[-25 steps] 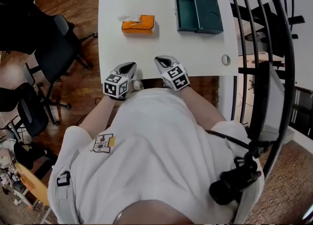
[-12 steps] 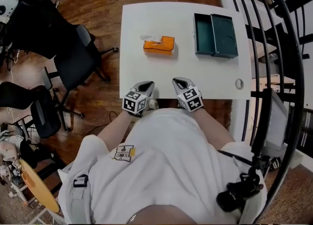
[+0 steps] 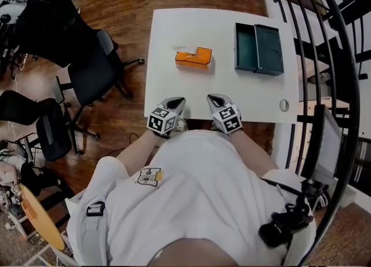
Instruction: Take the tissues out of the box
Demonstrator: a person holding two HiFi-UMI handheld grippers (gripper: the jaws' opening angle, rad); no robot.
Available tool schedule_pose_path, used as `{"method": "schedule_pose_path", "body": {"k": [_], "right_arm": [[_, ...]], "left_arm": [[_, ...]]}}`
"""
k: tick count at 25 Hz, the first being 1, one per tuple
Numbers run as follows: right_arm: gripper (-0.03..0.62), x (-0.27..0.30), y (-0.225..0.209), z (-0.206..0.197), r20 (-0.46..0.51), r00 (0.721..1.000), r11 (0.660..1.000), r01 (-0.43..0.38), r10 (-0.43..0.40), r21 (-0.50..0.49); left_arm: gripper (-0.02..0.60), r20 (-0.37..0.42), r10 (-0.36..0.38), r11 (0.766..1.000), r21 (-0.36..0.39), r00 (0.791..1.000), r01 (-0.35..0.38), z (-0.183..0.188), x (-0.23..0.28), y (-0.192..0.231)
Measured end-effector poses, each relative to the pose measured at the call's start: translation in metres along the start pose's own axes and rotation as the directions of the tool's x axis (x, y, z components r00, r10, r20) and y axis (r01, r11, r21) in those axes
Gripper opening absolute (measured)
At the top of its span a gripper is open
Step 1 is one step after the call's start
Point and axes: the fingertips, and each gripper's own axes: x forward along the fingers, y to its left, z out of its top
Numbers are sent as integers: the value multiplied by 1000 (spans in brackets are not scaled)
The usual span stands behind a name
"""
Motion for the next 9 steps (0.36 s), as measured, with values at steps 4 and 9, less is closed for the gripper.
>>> {"method": "schedule_pose_path", "body": {"k": [4,9], "right_arm": [[0,1,-2,-5,-5,1000,1000,5,-5,-9],[0,3,-3,-6,-5,1000,1000,5,-5,-14]], "left_arm": [[0,1,0,1000,-3,1000,0,0,0,-1],[0,4,5,1000,-4,1000,-5,0,0,1]]}}
